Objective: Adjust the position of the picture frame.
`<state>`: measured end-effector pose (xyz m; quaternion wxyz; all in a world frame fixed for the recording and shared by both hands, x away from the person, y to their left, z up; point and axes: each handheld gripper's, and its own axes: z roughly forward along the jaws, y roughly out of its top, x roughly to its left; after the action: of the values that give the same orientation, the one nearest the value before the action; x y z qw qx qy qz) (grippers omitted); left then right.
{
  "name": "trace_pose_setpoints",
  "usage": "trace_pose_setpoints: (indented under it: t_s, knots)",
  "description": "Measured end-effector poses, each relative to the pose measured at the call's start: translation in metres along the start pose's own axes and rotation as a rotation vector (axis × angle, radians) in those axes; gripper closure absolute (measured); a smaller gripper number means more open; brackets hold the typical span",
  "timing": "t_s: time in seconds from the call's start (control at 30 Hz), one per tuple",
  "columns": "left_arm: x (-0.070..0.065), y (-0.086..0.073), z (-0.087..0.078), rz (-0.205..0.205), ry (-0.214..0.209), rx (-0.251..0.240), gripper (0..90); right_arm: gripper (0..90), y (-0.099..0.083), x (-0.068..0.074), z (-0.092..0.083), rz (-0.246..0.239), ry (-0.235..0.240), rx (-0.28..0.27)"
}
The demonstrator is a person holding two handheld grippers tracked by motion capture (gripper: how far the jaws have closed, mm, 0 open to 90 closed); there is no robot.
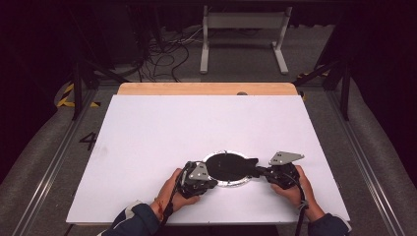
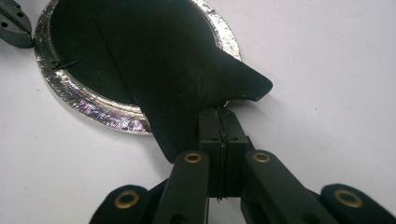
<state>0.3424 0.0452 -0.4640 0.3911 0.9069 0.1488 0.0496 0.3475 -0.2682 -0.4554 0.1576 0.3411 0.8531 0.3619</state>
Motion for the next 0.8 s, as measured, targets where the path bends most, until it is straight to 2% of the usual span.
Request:
trace_pose_setpoints:
  t_s: [0.13, 0.2, 0.43, 0.53, 0.73, 0.8]
  knots:
    - [0.001, 0.000, -0.001, 0.003, 0.012, 0.007, 90.0, 90.0, 0.001, 0.004, 0.000, -0.001, -0.023, 0.006]
    - [0.003, 0.000, -0.002, 0.009, 0.030, 0.012, 90.0, 90.0, 0.001, 0.004, 0.000, 0.003, -0.017, 0.005]
    - [0.014, -0.002, -0.005, -0.021, 0.062, 0.013, 90.0, 90.0, 0.002, 0.011, 0.001, -0.013, 0.000, 0.011]
    - [0.019, -0.004, -0.006, -0.042, 0.068, 0.005, 90.0, 90.0, 0.003, 0.014, 0.001, -0.021, 0.012, 0.013]
    - [0.025, -0.005, -0.007, -0.058, 0.079, 0.001, 89.7, 90.0, 0.004, 0.019, 0.002, -0.039, 0.024, 0.014]
    - [0.024, -0.005, -0.007, -0.051, 0.078, 0.002, 89.2, 90.0, 0.004, 0.019, 0.002, -0.047, 0.025, 0.014]
